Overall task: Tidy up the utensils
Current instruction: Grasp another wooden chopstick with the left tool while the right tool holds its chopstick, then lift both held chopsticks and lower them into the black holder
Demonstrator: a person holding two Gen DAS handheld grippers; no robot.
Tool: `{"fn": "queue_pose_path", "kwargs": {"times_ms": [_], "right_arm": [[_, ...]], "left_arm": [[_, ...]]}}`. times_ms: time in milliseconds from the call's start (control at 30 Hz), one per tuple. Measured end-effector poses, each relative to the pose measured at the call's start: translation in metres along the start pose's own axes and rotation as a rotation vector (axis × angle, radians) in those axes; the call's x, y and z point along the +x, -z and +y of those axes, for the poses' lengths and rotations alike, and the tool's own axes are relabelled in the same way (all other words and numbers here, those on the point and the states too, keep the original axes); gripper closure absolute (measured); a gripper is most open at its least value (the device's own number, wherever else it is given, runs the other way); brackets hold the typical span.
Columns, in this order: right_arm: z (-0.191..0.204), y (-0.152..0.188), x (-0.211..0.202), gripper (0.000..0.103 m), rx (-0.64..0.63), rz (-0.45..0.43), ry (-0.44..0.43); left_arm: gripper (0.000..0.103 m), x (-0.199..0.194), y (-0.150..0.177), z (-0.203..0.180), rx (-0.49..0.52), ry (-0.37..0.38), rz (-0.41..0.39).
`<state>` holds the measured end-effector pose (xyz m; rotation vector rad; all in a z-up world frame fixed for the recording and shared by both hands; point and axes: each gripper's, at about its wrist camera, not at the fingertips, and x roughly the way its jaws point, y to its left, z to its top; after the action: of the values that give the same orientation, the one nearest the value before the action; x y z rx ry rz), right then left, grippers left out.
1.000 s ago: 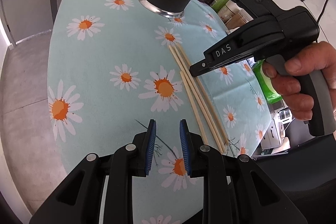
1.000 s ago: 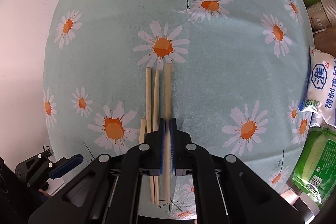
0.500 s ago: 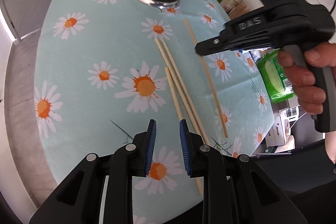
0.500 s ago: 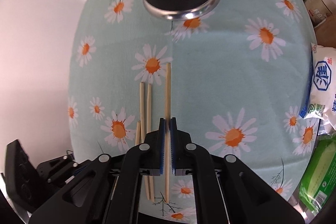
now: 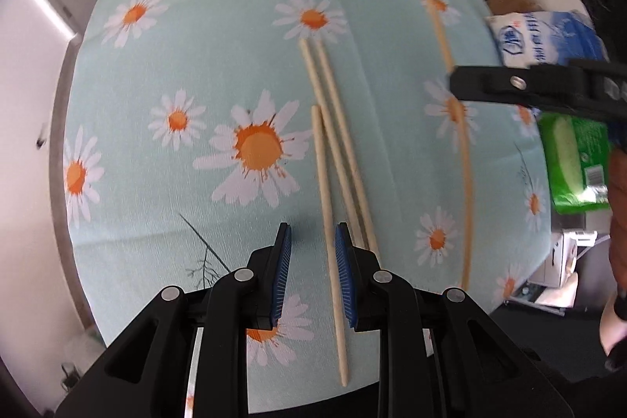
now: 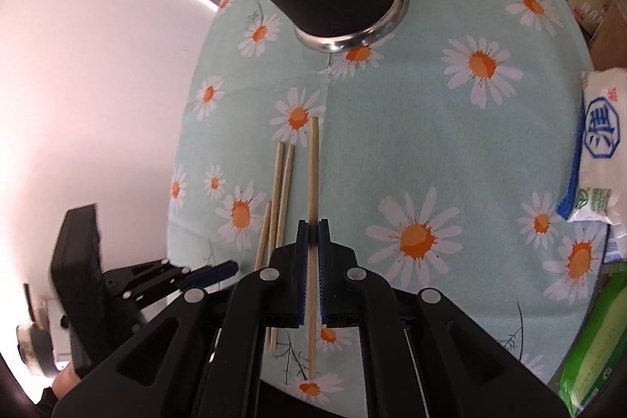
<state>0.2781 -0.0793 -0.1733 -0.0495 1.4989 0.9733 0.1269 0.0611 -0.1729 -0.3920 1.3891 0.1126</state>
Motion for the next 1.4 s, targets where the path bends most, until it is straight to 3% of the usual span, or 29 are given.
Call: {"fn": "queue_pose_path", "kwargs": {"times_ms": [233,333,733,1067,1233,1400], "right_arm": [[-0.007,0.003,-0.002,0.098,-0.022,0.021,-0.055],[-0.008,0.001,0.000,0.098,-0.030,0.030,-0.070],[-0.009,0.000,0.005,0.097,-0.010,0.056,-0.108],[0.007,-0.003,-0.002,0.098,0.006,-0.006,-0.034],[0.018,-0.007,-0.009,0.097,0.020,-0.050,0.003],[0.031,-0.013,-0.017,0.097,0.034,-0.113,0.043]], "left_arm": [[0.082,0.005,-0.004,-0.013,-0.021,-0.084,0.023],[0.099,0.009,-0.009,-0.020,-0.021,-0.106,0.032],[0.099,0.009,-0.018,-0.034,-0.083,-0.113,0.021],[0.099,-0.026,-0.009,0.002,-0.073,-0.025,-0.080],[0.099,-0.049,-0.013,0.026,-0.075,0.048,-0.147],[0.099,-0.072,-0.022,0.040,-0.071,0.168,-0.244]]}}
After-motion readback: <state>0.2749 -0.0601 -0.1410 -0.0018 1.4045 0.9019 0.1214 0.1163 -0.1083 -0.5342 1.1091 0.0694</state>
